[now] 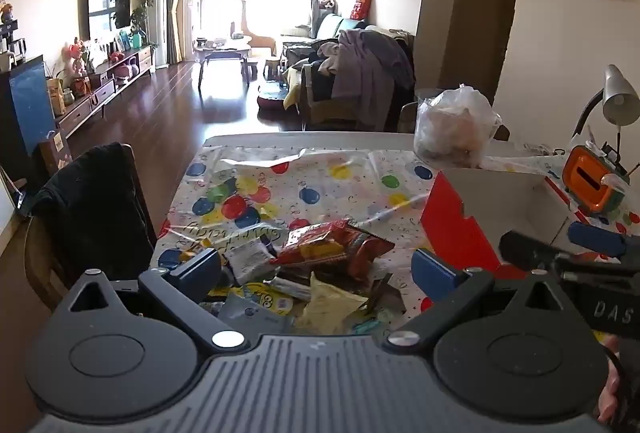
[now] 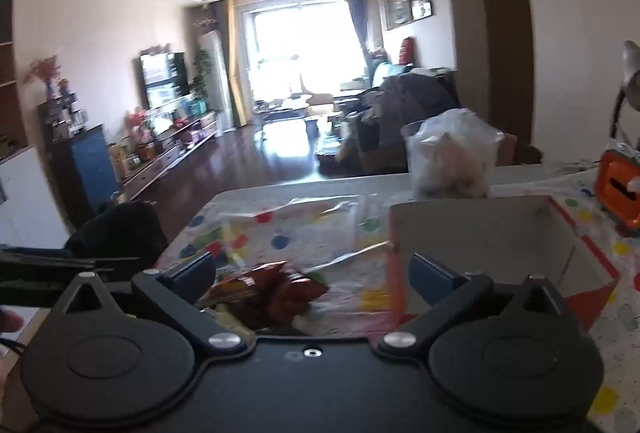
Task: Organize snacks
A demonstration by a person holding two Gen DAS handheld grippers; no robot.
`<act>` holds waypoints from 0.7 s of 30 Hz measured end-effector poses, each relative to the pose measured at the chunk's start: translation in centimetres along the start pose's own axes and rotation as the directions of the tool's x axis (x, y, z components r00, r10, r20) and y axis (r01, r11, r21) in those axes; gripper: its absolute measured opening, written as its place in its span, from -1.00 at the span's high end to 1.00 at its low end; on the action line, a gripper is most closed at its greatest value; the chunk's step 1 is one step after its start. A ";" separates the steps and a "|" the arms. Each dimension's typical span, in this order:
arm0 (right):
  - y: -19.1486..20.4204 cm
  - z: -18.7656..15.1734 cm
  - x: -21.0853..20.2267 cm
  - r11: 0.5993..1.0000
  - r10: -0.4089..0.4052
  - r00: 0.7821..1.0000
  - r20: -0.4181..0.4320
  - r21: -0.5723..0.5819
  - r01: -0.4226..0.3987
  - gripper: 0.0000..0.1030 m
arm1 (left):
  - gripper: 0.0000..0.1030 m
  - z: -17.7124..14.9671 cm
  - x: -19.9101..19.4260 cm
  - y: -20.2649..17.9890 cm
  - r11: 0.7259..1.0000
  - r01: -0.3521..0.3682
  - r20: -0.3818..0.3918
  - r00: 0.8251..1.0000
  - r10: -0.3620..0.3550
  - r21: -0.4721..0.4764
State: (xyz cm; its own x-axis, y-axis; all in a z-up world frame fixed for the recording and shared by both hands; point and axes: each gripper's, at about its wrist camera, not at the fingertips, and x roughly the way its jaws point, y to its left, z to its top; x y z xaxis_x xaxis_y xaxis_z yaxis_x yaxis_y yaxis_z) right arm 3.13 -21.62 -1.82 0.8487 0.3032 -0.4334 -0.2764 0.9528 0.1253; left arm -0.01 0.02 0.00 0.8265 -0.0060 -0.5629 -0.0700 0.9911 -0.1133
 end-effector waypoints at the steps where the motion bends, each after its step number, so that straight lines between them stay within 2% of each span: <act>1: 0.2 0.1 0.0 1.000 -0.006 1.000 -0.001 -0.008 0.006 -1.00 | -0.98 0.0 -0.1 0.1 1.000 0.005 -0.003 1.000 -0.005 -0.003; 9: 3.2 -0.2 -0.9 0.997 -0.023 0.999 0.037 -0.078 0.026 -1.00 | -0.98 -0.3 -0.4 0.9 1.000 0.006 -0.003 1.000 -0.006 0.001; 10: 2.9 -0.6 -0.5 0.997 0.003 1.000 0.029 -0.077 -0.001 -1.00 | -0.98 -0.3 -0.2 1.0 1.000 0.003 -0.002 1.000 -0.003 0.006; 17: 4.1 -0.8 -0.8 0.999 -0.015 1.000 0.001 -0.028 0.015 -1.00 | -0.98 -0.3 -1.3 1.7 1.000 0.016 -0.007 1.000 -0.016 0.015; 21: 2.4 -0.3 -1.3 1.000 0.001 1.000 -0.018 0.014 -0.001 -1.00 | -0.98 -0.3 -1.4 1.5 0.999 0.024 -0.016 1.000 -0.023 0.021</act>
State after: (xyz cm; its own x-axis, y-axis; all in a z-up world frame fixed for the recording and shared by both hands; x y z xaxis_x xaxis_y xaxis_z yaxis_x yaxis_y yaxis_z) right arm 1.28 -19.70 -1.20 0.8402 0.3042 -0.4488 -0.2709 0.9526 0.1386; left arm -1.48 1.49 0.34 0.8190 -0.0311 -0.5730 -0.0386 0.9933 -0.1092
